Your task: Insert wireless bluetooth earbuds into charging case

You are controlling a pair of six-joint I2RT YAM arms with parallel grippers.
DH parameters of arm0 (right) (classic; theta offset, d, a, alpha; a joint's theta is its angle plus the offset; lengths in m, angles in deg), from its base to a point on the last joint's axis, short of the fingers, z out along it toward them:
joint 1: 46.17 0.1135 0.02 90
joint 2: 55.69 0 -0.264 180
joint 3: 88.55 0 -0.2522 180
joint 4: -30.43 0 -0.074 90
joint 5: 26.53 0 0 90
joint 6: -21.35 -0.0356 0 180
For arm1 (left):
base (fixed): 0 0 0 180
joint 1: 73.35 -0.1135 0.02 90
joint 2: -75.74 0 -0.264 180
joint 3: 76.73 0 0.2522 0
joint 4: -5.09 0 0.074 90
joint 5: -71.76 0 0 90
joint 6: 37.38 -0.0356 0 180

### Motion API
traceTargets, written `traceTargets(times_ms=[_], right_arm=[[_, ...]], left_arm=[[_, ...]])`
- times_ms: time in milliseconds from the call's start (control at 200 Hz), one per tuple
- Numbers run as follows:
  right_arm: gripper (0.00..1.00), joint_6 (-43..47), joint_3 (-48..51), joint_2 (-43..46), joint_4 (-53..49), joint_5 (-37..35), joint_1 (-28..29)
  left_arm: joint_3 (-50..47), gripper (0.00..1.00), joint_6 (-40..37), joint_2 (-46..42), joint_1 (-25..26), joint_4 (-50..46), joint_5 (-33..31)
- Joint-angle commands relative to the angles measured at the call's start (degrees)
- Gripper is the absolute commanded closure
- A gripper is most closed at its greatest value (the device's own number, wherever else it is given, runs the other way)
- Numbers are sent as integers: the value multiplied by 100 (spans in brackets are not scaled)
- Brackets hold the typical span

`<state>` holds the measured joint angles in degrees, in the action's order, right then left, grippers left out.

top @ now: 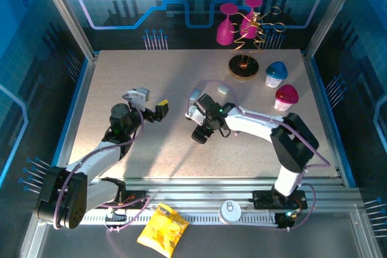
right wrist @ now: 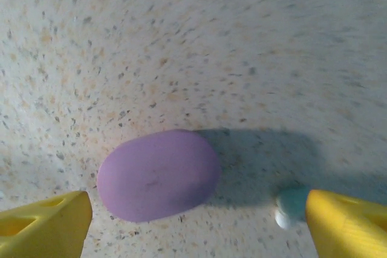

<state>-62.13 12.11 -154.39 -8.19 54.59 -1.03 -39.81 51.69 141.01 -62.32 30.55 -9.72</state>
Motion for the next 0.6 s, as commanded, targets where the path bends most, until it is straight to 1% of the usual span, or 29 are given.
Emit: traceTargets(times_ms=[0,45,90,185,290,370,440,595], right_arm=[[10,-2683,157,331,216,-1151,368],[10,-3392,167,325,13,-1193,507],[10,-3931,170,288,-121,-1451,680],[11,-4797,-14,95,-488,-1902,956],[13,-5436,-375,-299,-883,-1741,1040],[14,-5402,-526,-640,-856,-1460,1079],[19,-5328,-552,-815,-767,-1421,1084],[39,-5215,-526,-980,-579,-1353,973]], left_arm=[[-9,1,221,87,-65,100,-176],[-12,1,263,159,-74,181,-178],[-8,1,309,220,-83,281,-175],[3,1,380,301,-83,409,-129],[33,1,409,302,-83,403,-63],[16,1,392,235,-85,363,-71],[-21,1,391,180,-83,334,-86],[-93,1,368,56,-90,254,-103]])
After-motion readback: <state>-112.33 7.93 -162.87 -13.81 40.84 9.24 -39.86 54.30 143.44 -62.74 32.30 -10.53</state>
